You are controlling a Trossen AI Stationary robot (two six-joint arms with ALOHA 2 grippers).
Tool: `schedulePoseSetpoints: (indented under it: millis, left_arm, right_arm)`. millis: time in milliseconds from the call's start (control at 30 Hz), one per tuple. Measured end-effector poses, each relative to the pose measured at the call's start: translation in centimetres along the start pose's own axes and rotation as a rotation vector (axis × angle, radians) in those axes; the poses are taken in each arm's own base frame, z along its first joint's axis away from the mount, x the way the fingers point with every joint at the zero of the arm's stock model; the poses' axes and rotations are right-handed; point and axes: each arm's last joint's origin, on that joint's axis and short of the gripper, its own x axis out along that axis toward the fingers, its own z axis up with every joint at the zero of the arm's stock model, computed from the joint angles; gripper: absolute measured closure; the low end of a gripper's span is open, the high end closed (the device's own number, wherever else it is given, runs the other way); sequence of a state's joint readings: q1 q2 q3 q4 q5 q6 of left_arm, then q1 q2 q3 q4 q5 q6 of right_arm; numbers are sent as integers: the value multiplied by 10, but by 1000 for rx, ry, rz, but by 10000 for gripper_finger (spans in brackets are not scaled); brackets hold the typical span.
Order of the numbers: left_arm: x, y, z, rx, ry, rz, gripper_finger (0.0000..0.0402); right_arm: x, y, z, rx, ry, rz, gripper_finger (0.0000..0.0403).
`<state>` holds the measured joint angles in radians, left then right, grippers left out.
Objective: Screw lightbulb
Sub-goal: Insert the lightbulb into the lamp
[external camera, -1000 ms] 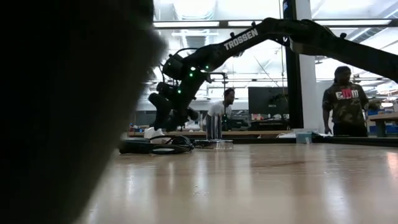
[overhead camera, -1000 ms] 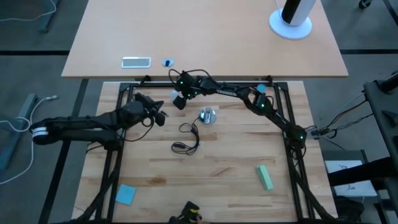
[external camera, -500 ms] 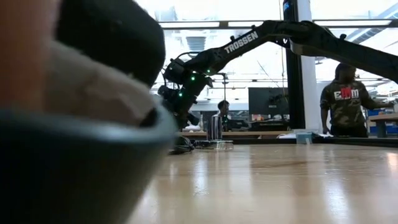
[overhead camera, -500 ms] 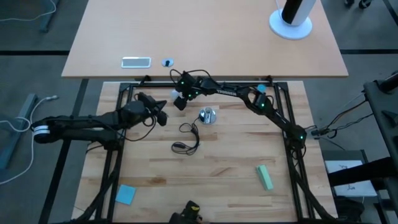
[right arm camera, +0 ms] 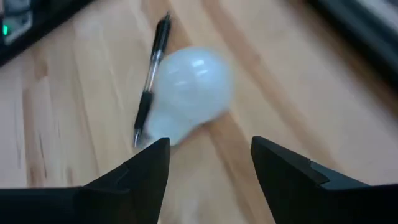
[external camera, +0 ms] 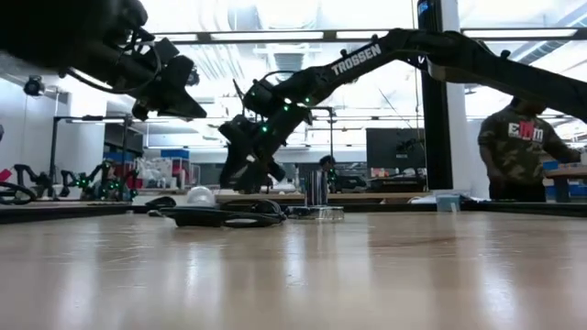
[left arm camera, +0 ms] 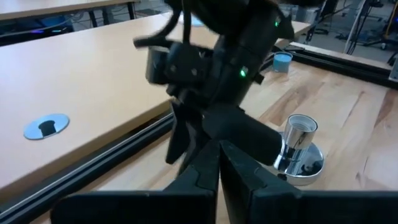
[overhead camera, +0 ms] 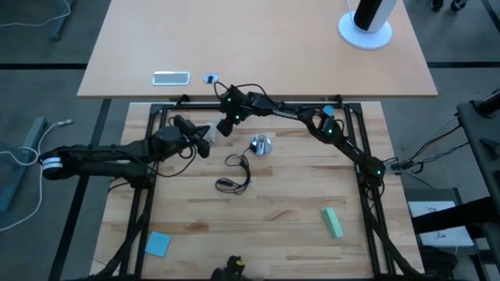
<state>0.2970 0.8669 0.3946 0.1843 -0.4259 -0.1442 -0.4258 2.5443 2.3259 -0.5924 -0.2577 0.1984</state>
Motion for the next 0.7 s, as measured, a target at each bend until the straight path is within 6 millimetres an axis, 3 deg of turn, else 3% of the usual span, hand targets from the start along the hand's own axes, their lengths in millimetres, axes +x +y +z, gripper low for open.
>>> schedulePoseSetpoints:
  millis: [167, 433, 567, 700]
  left_arm:
    - [0, 1, -3, 35, 33, 12, 399]
    - [-3, 11, -27, 82, 231, 236, 399]
    - [-2, 10, -29, 61, 241, 235, 400]
    - [-1, 9, -28, 40, 233, 208, 398]
  right_arm:
    - [0, 22, 2, 4, -20, 1, 181]
    - [13, 69, -7, -161, -82, -108, 181]
    - [21, 72, -8, -150, -128, -106, 181]
    - [39, 61, -18, -101, -109, -116, 181]
